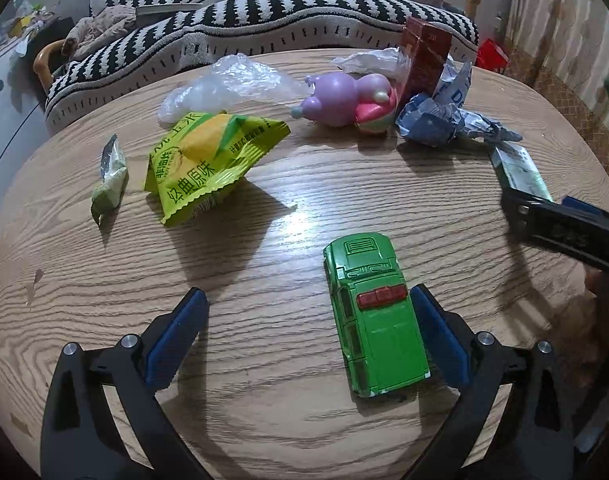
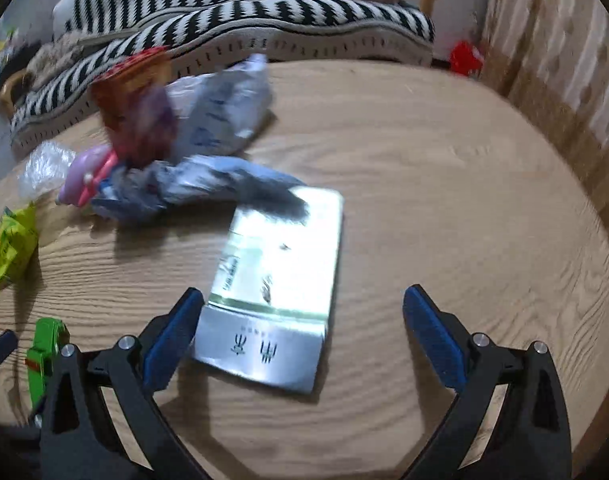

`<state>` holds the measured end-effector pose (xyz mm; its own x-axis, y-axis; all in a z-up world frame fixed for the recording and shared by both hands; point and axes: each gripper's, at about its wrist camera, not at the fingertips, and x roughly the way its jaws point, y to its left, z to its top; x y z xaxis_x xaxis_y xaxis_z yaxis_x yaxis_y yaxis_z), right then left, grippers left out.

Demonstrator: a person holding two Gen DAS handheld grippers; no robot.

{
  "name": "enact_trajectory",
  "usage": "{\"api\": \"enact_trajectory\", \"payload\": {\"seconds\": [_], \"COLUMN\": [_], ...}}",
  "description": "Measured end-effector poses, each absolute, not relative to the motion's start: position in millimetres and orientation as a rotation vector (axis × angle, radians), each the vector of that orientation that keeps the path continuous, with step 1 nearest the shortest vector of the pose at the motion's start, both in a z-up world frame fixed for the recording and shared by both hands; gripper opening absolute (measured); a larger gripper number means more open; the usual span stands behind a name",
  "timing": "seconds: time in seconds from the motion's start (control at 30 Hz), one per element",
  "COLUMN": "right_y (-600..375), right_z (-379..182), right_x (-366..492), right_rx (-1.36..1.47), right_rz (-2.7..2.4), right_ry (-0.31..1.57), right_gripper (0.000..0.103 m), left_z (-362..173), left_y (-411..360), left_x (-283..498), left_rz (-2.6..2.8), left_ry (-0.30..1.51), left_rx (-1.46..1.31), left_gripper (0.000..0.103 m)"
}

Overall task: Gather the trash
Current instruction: 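Grasp the green toy car with the left tool while the right tool grasps the cigarette pack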

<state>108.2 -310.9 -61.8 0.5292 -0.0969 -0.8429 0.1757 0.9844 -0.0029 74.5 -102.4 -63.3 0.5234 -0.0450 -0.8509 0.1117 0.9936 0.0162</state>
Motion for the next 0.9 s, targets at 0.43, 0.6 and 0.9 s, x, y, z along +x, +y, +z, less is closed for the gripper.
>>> {"api": "enact_trajectory", "payload": {"seconds": [0.43, 0.6, 0.9], "right_y": [-310.4, -304.6, -323.6], "right_z": [-53.6, -42.9, -41.2], "right_x": [110.6, 98.4, 85.2], "right_rx": [0.065, 0.059, 0.158], "right_rz": [-0.051, -0.062, -0.119], "right_ry": [0.957, 0.906, 0.883], "right_gripper": [0.055, 0.055, 0.055], "left_z": [-55.6, -53.8, -45.5], "left_y": [-109.4, -114.9, -113.1], "left_x": [59.1, 51.8, 50.4], "left_rz": [-0.116, -0.161, -0.130], "left_ry": [0.959, 0.957, 0.930], "left_rx": [0.094, 0.078, 0.068], "left_gripper": [0.031, 0.031, 0.031]}}
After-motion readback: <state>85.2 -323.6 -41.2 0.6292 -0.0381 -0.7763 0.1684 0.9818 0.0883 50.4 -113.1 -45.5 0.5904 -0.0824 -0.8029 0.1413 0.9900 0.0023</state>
